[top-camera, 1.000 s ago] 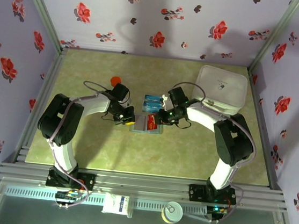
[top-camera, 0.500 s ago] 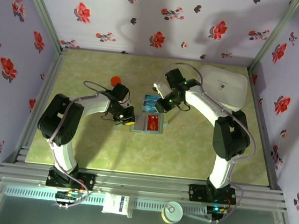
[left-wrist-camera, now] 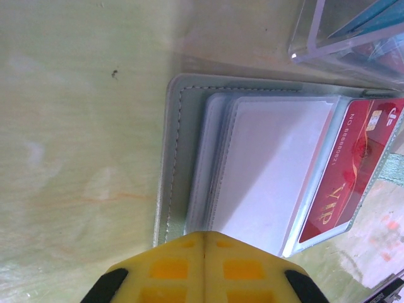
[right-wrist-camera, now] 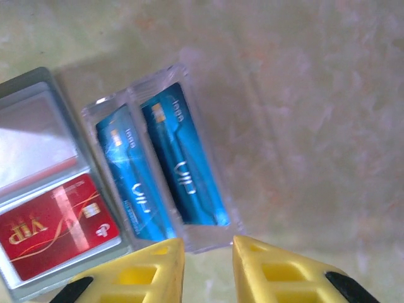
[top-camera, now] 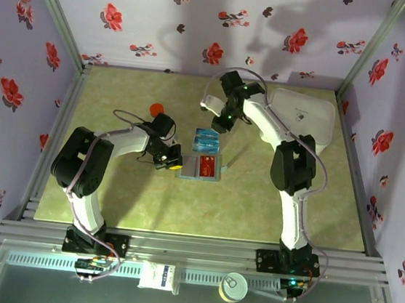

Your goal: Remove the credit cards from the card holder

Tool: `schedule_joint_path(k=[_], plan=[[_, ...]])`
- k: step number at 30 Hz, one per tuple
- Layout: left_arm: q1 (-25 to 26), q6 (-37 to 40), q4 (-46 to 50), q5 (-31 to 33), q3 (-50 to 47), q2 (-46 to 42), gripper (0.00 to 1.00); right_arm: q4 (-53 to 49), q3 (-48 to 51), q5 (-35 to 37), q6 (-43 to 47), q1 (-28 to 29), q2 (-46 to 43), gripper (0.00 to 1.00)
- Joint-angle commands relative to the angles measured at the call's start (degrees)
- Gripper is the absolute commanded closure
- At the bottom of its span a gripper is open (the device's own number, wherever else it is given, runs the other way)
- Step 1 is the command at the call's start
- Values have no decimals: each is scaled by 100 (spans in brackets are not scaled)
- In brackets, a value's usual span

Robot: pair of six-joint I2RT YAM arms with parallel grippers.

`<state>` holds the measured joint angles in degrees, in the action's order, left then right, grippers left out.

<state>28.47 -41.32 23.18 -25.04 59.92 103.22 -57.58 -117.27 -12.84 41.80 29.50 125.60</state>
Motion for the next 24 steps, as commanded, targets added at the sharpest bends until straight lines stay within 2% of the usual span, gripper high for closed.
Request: schedule_joint_path(k=[1, 6, 17, 24], plan=[[-61, 157, 140, 76, -68, -14, 95, -641, -638, -5, 500, -4, 385, 71], [-70, 156, 117, 64, -51, 43, 95, -656, -981, -103, 643, -1, 745, 69], [-87, 151, 109, 43, -59, 84, 95, -335, -1095, -179, 671, 17, 1171, 66], [-102, 159, 113, 48, -95, 58, 95, -333, -1179, -160, 704, 65, 1361, 69]])
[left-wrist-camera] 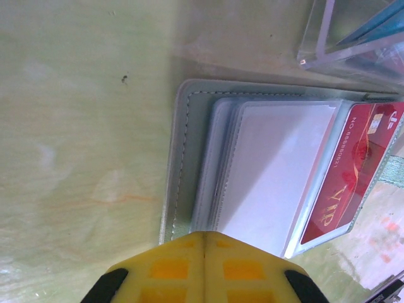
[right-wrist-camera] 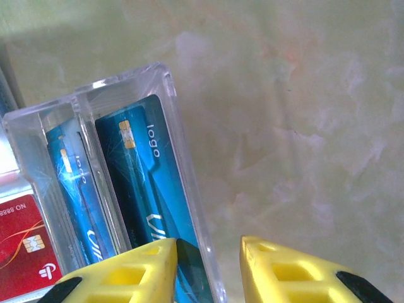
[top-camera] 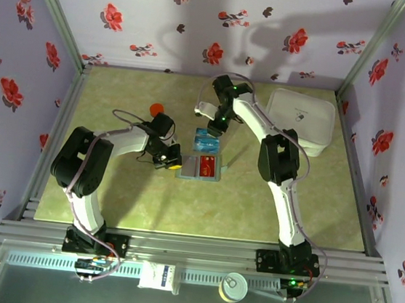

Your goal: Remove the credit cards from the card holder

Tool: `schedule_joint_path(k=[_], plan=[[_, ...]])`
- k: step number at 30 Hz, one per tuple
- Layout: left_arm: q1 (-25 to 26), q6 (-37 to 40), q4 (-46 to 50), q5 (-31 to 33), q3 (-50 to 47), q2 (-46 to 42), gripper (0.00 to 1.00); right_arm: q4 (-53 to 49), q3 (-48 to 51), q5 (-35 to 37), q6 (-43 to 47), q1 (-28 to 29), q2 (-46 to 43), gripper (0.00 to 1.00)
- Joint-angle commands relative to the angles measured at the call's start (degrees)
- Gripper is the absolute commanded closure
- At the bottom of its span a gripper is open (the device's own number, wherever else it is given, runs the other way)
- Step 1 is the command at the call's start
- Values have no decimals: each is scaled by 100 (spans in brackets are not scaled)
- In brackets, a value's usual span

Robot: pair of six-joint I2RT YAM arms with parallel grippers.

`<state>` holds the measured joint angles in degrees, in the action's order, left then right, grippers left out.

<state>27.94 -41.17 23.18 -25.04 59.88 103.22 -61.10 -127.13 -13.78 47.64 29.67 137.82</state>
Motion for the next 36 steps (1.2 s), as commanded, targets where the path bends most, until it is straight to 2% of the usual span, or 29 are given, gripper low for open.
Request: schedule_joint_path(k=[1, 13, 36], plan=[[-56, 149, 108, 46, -90, 55, 95, 19, -193, -63, 118, 56, 144, 70], [-65, 156, 120, 46, -88, 32, 95, -85, -222, -37, 90, 67, 11, 84], [-72, 160, 109, 39, -90, 37, 95, -74, -207, 95, 44, 74, -185, 80]])
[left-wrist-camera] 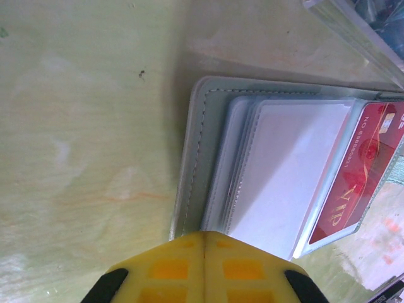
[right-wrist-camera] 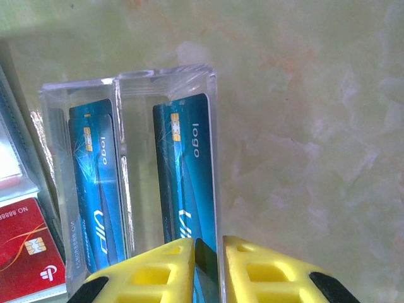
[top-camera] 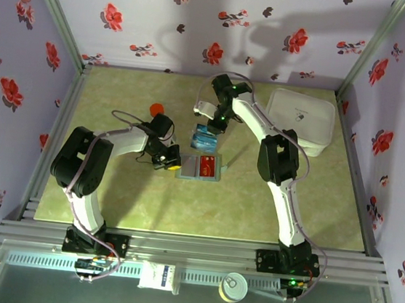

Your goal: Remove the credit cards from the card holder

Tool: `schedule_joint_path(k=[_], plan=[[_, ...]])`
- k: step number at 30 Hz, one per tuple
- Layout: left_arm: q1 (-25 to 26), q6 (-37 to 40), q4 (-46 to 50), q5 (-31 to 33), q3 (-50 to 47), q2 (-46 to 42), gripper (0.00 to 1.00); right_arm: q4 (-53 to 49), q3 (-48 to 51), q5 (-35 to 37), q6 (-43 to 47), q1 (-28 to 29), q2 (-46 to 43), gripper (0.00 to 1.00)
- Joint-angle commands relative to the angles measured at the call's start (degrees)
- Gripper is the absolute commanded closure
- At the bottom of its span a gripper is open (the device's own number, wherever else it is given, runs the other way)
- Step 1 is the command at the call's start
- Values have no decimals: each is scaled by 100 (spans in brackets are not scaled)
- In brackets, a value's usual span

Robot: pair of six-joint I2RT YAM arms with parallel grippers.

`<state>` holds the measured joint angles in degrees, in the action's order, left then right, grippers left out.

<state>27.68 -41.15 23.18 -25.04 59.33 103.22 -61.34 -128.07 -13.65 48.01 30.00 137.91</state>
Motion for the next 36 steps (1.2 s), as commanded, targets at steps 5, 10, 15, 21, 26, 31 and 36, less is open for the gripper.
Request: schedule_joint_path(k=[5, 10, 15, 21, 26, 31, 36], plan=[[-52, 166, 125, 41, -17, 49, 95, -23, -121, 86, -19, 40, -220, 80], [-46, 168, 144, 49, 6, 40, 95, 33, -112, 50, -38, 37, -281, 82], [-49, 191, 175, 37, 41, 43, 95, 16, -107, -37, -20, 32, -339, 86], [-48, 197, 200, 40, 61, 53, 95, 26, -109, -57, -53, 32, -370, 84], [-46, 203, 205, 38, 70, 58, 95, 39, -102, -63, -54, 25, -361, 85], [-51, 208, 218, 36, 70, 50, 95, -37, -99, -188, -8, 24, -344, 99], [-49, 204, 226, 35, 79, 58, 95, -55, -98, -147, -20, 24, -365, 100]])
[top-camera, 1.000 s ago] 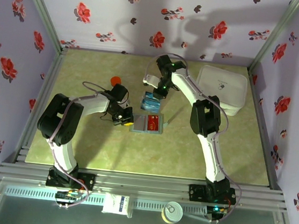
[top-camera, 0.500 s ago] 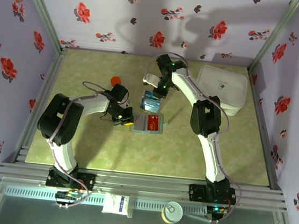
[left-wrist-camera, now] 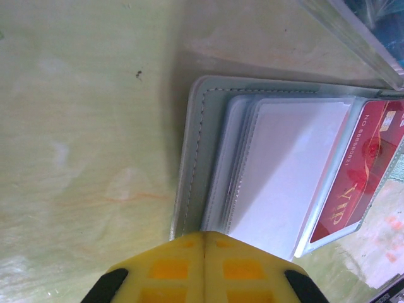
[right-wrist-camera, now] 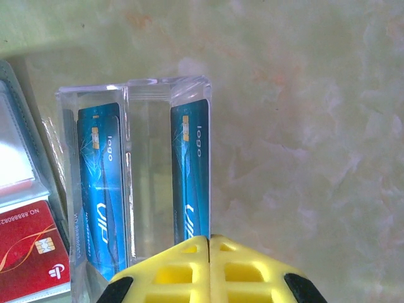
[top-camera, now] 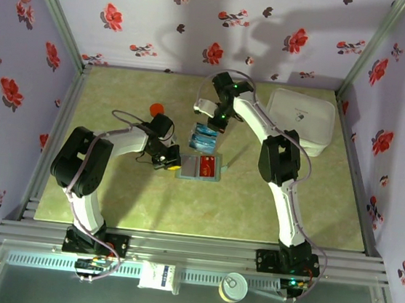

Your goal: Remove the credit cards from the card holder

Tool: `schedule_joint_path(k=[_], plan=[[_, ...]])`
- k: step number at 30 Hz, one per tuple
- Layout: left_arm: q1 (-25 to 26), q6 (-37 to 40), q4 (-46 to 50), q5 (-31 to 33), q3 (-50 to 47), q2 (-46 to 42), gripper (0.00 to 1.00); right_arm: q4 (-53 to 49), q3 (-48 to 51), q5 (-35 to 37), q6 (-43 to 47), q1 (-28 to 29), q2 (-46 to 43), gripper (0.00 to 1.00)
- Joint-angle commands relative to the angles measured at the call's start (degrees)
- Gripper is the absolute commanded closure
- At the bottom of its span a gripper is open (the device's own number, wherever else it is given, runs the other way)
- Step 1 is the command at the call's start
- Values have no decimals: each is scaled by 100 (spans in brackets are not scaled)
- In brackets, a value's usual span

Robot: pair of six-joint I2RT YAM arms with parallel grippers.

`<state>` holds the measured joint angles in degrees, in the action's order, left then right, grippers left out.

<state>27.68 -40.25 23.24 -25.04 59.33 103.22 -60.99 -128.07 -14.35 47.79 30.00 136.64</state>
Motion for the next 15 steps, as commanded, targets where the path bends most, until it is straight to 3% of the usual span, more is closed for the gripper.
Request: schedule_joint_path(k=[1, 15], plan=[[-52, 122, 222, 35, 78, 53, 95, -80, -100, -77, 1, 24, -249, 100], [-52, 102, 185, 43, 48, 58, 95, 33, 83, -287, -73, 15, -618, 96]])
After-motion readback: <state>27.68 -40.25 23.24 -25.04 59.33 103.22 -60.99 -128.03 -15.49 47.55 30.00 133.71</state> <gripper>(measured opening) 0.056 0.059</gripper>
